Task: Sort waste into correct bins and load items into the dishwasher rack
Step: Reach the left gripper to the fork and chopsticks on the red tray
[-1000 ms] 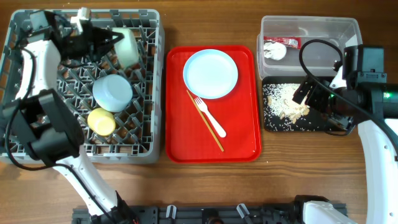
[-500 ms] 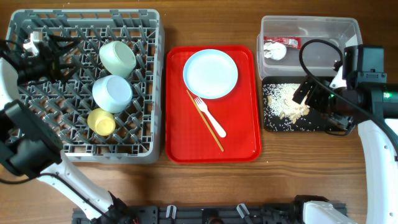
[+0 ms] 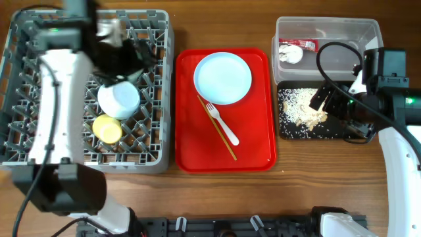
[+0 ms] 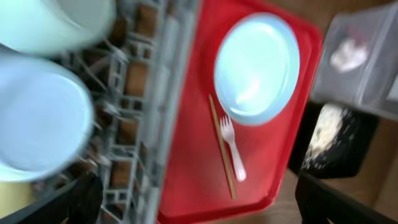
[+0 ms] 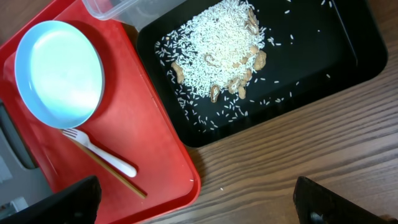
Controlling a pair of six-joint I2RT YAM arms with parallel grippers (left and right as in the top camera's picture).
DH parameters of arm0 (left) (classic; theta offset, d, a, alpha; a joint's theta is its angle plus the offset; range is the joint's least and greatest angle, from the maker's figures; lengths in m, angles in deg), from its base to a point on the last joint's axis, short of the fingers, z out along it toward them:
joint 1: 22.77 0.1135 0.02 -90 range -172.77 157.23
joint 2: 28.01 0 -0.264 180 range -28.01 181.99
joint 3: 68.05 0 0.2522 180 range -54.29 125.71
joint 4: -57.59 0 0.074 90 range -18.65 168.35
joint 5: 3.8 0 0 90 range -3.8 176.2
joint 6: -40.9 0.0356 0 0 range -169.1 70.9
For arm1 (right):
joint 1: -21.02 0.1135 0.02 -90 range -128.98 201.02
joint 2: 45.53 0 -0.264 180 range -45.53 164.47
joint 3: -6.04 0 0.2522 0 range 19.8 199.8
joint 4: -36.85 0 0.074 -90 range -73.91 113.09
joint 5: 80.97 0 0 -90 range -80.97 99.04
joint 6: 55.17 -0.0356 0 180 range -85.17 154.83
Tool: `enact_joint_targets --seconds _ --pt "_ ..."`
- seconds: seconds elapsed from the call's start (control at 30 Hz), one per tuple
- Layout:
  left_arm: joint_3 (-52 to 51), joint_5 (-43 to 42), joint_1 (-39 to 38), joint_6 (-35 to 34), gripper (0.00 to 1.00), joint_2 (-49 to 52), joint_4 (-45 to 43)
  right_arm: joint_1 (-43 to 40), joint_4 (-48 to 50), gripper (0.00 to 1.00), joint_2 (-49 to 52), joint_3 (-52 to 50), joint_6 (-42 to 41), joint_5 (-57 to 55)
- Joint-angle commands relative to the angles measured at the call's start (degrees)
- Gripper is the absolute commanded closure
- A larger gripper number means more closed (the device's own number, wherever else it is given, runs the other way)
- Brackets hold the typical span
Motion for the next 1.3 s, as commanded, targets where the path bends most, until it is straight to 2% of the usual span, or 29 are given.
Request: enact_joint_targets --seconds 0.0,0.07,0.17,0.3,0.4,0.53,0.8,0.87,0.97,1.17,1.27 --pt "0.09 6.1 -9.07 -3.74 0.0 -1.05 -0.42 -0.04 -0.09 0.0 -0.61 0.59 1.27 -1.09" --pt "0.09 8.11 -12.68 -5.49 0.0 -1.05 0.52 -0.04 -0.39 0.0 -0.61 0.59 1.36 -1.11" --pt "0.09 10.05 -15.19 -16.7 0.0 -1.05 5.84 -0.04 -0.74 0.0 -0.61 0.59 1.92 -1.09" --pt "-0.2 12.35 -19.85 -19.67 0.0 -1.05 8.15 -0.04 -1.01 0.0 -0.61 0.59 1.95 -1.09" --pt "-2.71 20.15 -24.33 -28.22 0.0 -1.05 6.78 -0.04 -1.18 0.0 -0.61 0.59 1.92 -1.09" --pt "-11.56 21.09 -31.32 -33.27 0.0 -0.98 -2.19 -0.04 -1.36 0.0 -0.61 0.59 1.92 -1.09" --pt "-31.12 21.62 -37.51 -35.58 0.0 -0.87 -23.04 -0.04 -2.05 0.0 -0.61 0.59 1.92 -1.07" --pt "-34.69 23.26 -37.51 -37.97 0.0 -0.87 -25.62 -0.04 -2.03 0.0 -0.61 0.59 1.88 -1.07" --pt "-38.23 24.3 -37.51 -37.94 0.01 -0.28 -29.49 -0.04 -2.05 0.0 -0.61 0.59 1.9 -1.07" --pt "-38.53 24.3 -37.66 -37.55 0.01 2.6 -33.53 -0.04 -2.05 0.0 -0.61 0.59 1.88 -1.07" --pt "-38.53 24.3 -37.66 -37.55 0.05 3.3 -33.0 -0.04 -2.23 0.0 -0.61 0.59 1.9 -1.09"
